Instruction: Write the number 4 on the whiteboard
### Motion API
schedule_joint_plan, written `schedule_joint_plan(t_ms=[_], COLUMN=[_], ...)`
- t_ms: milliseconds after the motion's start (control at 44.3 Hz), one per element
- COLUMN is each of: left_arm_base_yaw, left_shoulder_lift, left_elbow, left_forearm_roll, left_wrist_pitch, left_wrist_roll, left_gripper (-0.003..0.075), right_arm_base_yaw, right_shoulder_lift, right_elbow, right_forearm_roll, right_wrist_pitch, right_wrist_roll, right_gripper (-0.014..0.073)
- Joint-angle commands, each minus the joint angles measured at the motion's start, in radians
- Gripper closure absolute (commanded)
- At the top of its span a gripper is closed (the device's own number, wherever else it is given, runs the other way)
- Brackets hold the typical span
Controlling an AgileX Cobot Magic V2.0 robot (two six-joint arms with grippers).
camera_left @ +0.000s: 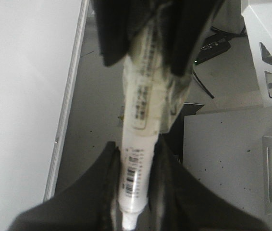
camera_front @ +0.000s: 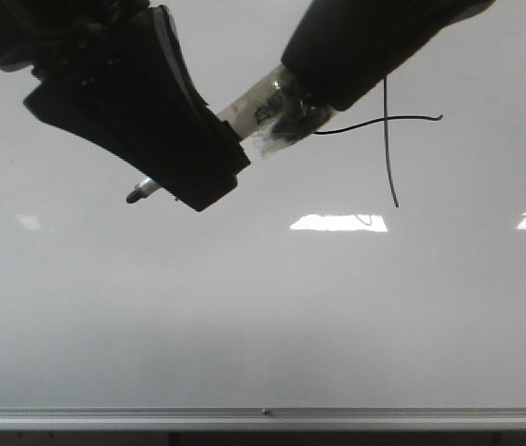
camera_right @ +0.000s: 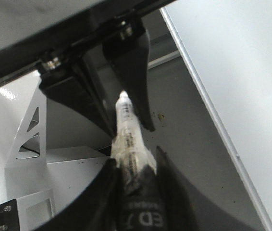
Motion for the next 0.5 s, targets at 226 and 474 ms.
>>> schedule_joint_plan(t_ms=[226,474], left_arm_base_yaw=[0.063,0.21], left_shoulder_lift=[-0.033,-0.071], left_elbow=[-0.022,0.051], left_forearm_roll=[0.084,0.164], left_wrist_pitch=[-0.111,-0.201], left_wrist_roll=[-0.191,-0.357], left_gripper=[0.074,0.074], right_arm_base_yaw=[-0.06,-0.227], right_shoulder_lift=[-0.17,-0.418], right_elbow=[0.004,0.221], right_forearm_roll=[-0.014,-0.033], right_wrist_pitch=[-0.139,-0.243], right_wrist_roll=[0.095,0.188], right_gripper=[0.0258,0.0258])
